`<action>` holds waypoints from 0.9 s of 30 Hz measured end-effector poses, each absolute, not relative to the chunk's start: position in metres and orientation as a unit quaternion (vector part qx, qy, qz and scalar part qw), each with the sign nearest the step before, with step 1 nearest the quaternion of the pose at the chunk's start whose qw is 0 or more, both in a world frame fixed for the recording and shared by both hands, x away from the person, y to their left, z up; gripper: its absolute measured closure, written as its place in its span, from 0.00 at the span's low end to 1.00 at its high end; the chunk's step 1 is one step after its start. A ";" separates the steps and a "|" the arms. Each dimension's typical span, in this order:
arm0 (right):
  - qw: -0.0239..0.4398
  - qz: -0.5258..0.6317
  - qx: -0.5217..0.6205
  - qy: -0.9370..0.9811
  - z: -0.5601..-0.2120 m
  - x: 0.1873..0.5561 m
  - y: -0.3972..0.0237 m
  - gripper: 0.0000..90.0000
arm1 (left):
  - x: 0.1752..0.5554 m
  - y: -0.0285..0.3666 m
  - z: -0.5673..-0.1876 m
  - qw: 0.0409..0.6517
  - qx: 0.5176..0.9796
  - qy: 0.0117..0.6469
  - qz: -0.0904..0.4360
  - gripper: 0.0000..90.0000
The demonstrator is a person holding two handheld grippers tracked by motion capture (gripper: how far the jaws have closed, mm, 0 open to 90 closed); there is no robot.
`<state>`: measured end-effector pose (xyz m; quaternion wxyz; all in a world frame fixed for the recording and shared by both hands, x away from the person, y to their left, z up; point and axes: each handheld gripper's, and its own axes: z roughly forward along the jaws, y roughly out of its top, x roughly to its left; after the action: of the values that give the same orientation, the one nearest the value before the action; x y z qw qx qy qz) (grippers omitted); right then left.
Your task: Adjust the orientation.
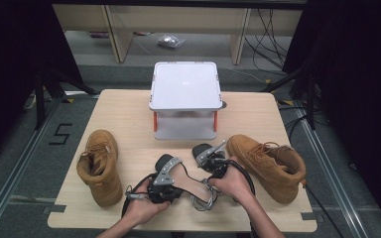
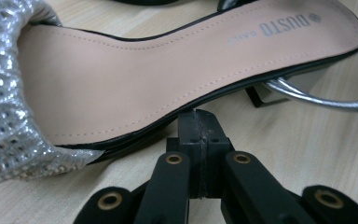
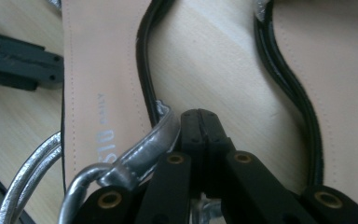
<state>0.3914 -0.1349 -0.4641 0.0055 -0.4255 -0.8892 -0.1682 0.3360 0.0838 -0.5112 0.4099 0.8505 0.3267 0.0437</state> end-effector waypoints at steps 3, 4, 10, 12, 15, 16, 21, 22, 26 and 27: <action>0.007 -0.176 -0.422 -0.889 -0.464 0.390 -0.133 1.00 | 0.338 0.086 -0.511 0.407 0.850 0.333 0.046 0.99; 0.010 -0.173 -0.422 -0.890 -0.464 0.389 -0.132 1.00 | 0.339 0.088 -0.510 0.399 0.856 0.325 0.046 1.00; -0.002 -0.170 -0.420 -0.892 -0.465 0.386 -0.122 1.00 | 0.344 0.095 -0.509 0.396 0.851 0.341 0.054 1.00; 0.000 -0.170 -0.418 -0.892 -0.468 0.385 -0.118 1.00 | 0.346 0.099 -0.509 0.393 0.850 0.346 0.056 1.00; 0.007 -0.187 -0.413 -0.892 -0.473 0.383 -0.109 1.00 | 0.352 0.109 -0.509 0.391 0.845 0.362 0.053 1.00; 0.007 -0.187 -0.413 -0.892 -0.473 0.383 -0.109 1.00 | 0.352 0.109 -0.509 0.391 0.845 0.362 0.053 1.00; 0.047 -0.199 -0.403 -0.892 -0.478 0.377 -0.087 1.00 | 0.359 0.122 -0.509 0.379 0.839 0.381 0.087 1.00; 0.048 -0.204 -0.392 -0.896 -0.479 0.377 -0.084 1.00 | 0.359 0.122 -0.509 0.379 0.839 0.381 0.087 1.00; 0.060 -0.212 -0.394 -0.892 -0.483 0.375 -0.076 1.00 | 0.359 0.126 -0.511 0.382 0.837 0.383 0.081 1.00; 0.059 -0.210 -0.396 -0.892 -0.483 0.375 -0.076 1.00 | 0.359 0.126 -0.510 0.384 0.836 0.384 0.080 0.99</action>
<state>0.3752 -0.0763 -0.4832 0.0594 -0.3956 -0.8921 -0.2100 0.3591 0.1263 -0.5104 0.3840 0.8360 0.3838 0.0802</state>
